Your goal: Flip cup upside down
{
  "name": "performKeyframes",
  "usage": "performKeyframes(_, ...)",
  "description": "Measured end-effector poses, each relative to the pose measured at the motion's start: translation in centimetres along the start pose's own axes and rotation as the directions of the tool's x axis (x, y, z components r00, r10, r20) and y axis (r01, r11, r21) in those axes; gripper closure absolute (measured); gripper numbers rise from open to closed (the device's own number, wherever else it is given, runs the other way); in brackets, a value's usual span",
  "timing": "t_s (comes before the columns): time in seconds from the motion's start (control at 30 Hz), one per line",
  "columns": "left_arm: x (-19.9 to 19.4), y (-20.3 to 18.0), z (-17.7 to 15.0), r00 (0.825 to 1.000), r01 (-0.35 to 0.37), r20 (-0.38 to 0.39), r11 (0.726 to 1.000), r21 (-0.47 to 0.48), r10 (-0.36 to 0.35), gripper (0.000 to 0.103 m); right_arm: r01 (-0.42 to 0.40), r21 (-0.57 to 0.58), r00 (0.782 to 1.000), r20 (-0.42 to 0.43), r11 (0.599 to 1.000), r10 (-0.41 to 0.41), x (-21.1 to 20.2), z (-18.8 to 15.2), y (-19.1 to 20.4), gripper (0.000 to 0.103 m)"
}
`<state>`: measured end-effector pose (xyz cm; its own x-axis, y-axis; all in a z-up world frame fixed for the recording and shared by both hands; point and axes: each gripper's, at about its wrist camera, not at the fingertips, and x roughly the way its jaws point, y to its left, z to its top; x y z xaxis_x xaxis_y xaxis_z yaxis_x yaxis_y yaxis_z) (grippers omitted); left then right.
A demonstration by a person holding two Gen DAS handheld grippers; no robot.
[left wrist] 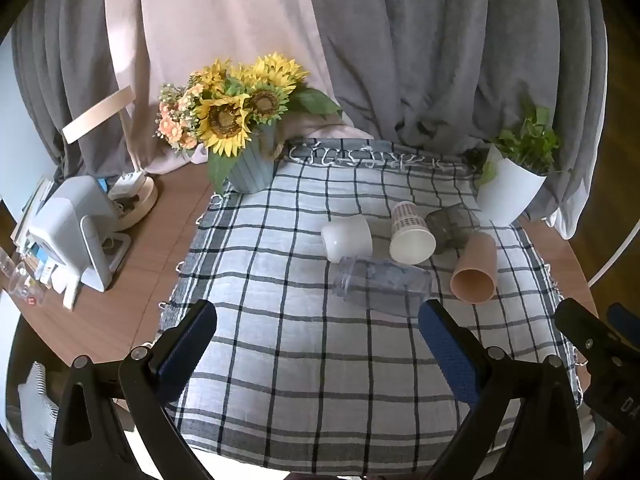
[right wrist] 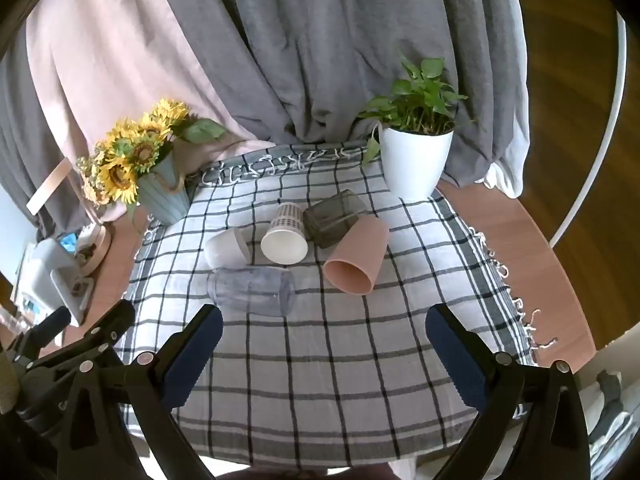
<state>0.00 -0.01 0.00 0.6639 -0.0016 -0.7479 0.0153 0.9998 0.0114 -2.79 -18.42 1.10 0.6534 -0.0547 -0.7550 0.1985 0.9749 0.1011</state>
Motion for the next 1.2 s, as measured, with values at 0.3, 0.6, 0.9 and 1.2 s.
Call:
performKeyframes(0.3, -0.17, 0.24, 0.02, 1.000, 0.010, 0.003, 1.000, -0.008, -0.010, 0.000, -0.003, 0.002, 1.000, -0.005, 1.000, 0.003, 0.09, 0.15, -0.23, 0.001)
performKeyframes(0.6, -0.20, 0.04, -0.08, 1.000, 0.006, 0.000, 1.000, -0.003, -0.006, 0.000, -0.002, 0.002, 1.000, -0.006, 1.000, 0.002, 0.11, 0.27, -0.26, 0.001)
performKeyframes(0.9, 0.15, -0.08, -0.06, 1.000, 0.004, -0.004, 1.000, -0.002, -0.004, 0.000, -0.001, 0.002, 1.000, -0.005, 1.000, 0.001, 0.14, 0.21, -0.20, 0.001)
performKeyframes(1.2, 0.39, -0.04, -0.04, 1.000, 0.007, -0.006, 1.000, -0.002, -0.007, 0.000, 0.002, 0.002, 1.000, -0.006, 1.000, -0.002, 0.06, 0.16, -0.40, 0.001)
